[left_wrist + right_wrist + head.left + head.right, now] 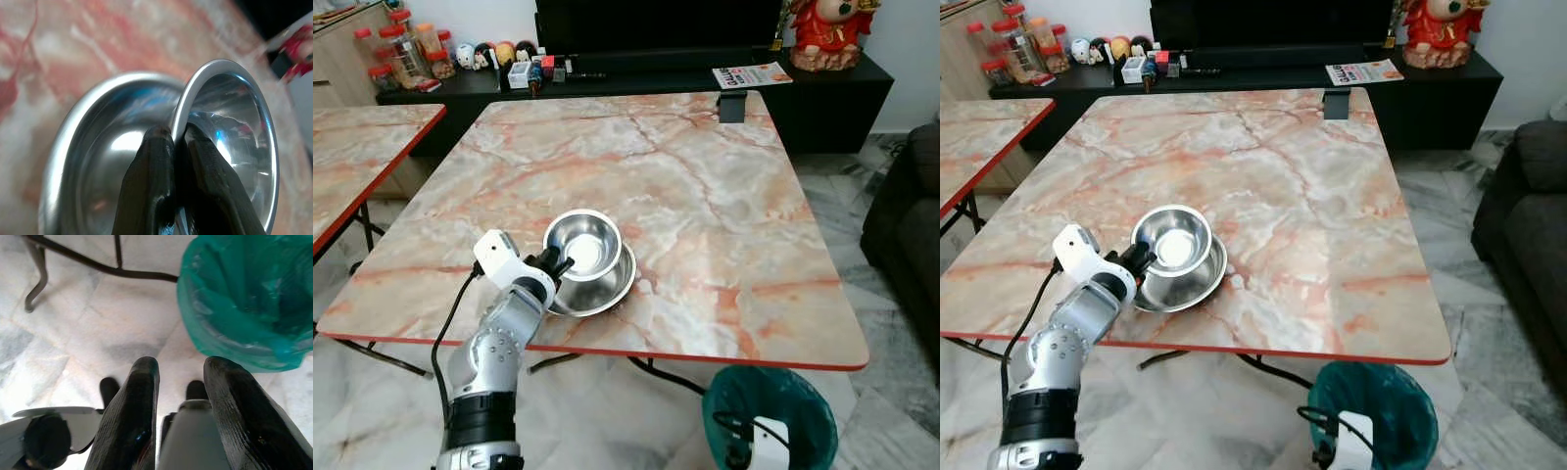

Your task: Setting the table

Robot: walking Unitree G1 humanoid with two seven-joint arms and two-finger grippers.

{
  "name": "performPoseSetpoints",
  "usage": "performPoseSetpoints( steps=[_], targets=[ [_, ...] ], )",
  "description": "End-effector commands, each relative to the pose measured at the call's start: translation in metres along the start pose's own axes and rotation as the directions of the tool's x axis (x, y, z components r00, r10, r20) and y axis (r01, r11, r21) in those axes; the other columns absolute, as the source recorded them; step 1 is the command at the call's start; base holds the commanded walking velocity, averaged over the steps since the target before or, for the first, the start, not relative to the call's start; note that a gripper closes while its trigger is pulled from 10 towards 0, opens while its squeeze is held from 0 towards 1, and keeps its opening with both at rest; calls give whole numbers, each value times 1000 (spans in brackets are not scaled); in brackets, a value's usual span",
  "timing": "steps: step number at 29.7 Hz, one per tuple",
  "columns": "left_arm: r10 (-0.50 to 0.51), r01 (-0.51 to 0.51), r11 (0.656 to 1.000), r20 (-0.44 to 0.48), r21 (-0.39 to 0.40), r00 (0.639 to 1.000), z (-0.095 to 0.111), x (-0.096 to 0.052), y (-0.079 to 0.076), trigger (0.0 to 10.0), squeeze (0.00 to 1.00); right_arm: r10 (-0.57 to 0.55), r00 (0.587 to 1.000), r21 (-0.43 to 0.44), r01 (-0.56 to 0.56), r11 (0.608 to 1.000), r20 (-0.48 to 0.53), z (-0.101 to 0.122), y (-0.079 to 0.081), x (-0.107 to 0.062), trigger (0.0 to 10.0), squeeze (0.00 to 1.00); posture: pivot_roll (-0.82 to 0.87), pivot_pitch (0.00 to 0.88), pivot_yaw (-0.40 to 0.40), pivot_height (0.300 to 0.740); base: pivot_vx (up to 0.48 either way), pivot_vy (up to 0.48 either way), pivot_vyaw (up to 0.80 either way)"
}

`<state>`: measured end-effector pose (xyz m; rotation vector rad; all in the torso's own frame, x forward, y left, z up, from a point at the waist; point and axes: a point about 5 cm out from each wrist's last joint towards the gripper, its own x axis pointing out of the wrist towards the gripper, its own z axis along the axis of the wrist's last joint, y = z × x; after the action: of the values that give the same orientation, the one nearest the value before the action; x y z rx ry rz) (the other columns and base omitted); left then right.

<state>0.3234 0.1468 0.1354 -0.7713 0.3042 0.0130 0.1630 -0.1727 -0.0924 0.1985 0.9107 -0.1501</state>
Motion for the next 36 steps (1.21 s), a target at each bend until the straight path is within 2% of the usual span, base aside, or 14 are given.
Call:
performPoseSetpoints(
  steps=[1,4,17,20,36],
  targets=[
    [-16,16,1000,-5,12,1000,7,-5,-1,10000,0,-6,1000,20,6,1000,-4,-3,2,-1,10000,0,91,40,132,740,0,0,0],
    [-22,24,999,-48,48,999,5,-8,-2,10000,0,-16,1000,38,16,999,-11,-6,2,-1,10000,0,99,40,144,740,0,0,0],
    [-35,38,998,-80,46,996,5,-8,-7,10000,0,-22,1000,49,23,999,-14,-9,1,-2,10000,0,97,43,147,740,0,0,0],
    [-40,49,997,-132,66,990,1,-8,-10,10000,0,-24,1000,51,25,998,-15,-9,2,-2,10000,0,95,40,149,740,0,0,0],
    [14,-7,998,-123,60,992,5,-9,-3,10000,0,-25,1000,43,26,999,-14,-7,0,-2,10000,0,94,45,136,740,0,0,0]
  ],
)
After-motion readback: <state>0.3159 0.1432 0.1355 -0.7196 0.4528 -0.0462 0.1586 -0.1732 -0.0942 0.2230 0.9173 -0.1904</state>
